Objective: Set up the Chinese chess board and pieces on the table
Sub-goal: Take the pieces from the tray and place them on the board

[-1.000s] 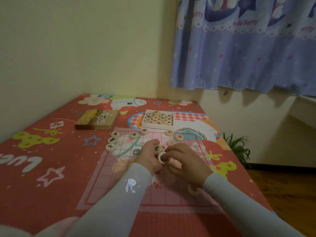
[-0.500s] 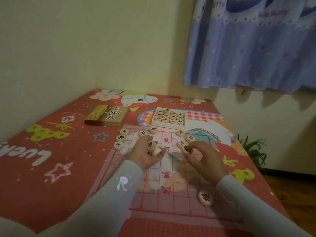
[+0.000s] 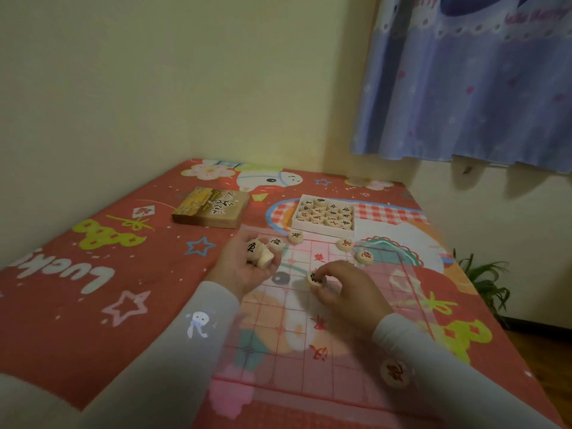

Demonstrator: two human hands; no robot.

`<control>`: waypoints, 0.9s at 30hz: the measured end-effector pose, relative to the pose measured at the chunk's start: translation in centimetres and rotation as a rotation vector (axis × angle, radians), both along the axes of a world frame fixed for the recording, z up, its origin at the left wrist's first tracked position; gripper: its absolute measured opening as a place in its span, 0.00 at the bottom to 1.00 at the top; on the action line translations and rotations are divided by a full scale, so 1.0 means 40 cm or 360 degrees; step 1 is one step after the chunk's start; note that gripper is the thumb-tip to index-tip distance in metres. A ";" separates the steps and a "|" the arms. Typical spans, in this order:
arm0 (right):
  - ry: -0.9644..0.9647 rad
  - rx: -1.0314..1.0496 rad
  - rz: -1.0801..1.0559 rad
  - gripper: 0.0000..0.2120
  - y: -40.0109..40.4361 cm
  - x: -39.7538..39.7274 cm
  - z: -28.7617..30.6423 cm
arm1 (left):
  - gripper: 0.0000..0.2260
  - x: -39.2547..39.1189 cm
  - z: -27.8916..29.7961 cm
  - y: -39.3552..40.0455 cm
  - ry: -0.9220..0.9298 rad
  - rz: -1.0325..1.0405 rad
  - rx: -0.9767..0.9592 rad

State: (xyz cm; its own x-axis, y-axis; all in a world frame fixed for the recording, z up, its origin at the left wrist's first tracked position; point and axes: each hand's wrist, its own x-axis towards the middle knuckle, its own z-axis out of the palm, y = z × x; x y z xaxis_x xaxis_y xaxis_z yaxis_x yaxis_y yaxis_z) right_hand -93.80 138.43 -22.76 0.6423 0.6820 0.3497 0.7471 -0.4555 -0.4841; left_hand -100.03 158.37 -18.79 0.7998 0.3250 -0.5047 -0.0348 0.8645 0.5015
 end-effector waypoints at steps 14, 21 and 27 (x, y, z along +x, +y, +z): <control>0.0120 -0.0029 0.0202 0.09 0.316 -0.099 -0.034 | 0.10 -0.187 -0.013 0.239 0.0116 0.0537 0.0053; 0.0057 -0.0117 0.0033 0.10 0.405 -0.106 -0.039 | 0.06 -0.197 -0.040 0.243 0.0096 0.0481 0.0043; -0.0003 -0.0204 0.0017 0.11 0.424 -0.121 -0.065 | 0.07 -0.201 -0.033 0.240 0.0128 0.0427 0.0078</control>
State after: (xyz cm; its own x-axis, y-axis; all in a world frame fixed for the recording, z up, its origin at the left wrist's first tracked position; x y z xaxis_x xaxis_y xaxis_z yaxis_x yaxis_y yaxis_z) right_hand -98.63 155.39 -25.36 0.6344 0.7278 0.2606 0.7530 -0.5056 -0.4210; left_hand -108.08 167.96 -20.10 0.6401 0.5450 -0.5416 -0.2173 0.8045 0.5528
